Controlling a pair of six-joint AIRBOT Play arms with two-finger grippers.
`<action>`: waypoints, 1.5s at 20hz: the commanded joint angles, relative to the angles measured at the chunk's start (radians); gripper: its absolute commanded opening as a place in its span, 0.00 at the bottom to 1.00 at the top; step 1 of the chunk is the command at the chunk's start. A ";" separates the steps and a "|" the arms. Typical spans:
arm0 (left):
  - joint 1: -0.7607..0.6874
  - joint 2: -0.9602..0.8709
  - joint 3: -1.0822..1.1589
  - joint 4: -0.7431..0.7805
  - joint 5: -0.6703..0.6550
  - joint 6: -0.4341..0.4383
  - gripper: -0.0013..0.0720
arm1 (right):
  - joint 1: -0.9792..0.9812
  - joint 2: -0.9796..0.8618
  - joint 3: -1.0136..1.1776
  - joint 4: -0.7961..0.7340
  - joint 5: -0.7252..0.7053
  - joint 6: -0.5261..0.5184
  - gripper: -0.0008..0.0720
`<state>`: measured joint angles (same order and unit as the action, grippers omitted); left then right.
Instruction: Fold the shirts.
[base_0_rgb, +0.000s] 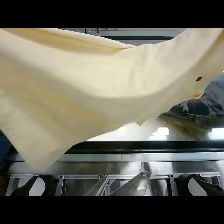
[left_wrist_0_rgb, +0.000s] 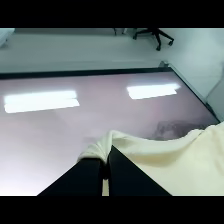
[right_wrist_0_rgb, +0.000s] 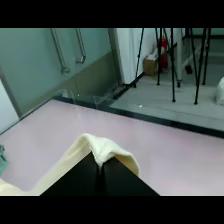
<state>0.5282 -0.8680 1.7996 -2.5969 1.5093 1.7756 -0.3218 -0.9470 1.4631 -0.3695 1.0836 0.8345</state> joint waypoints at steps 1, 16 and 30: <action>-0.078 -0.156 -0.135 0.064 0.005 0.016 0.04 | 0.132 -0.291 0.008 -0.013 -0.095 -0.024 0.03; -0.229 -1.141 0.152 0.113 0.011 0.121 0.91 | -0.017 -0.706 0.072 -0.304 -0.036 0.147 0.62; -0.036 -0.481 -1.021 0.719 0.008 -0.099 0.91 | -0.355 -0.412 -0.697 -0.423 0.053 0.269 0.70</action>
<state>0.4431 -1.4376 0.9348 -1.9919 1.5463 1.7061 -0.6571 -1.3842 0.8570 -0.7811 1.1553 1.1118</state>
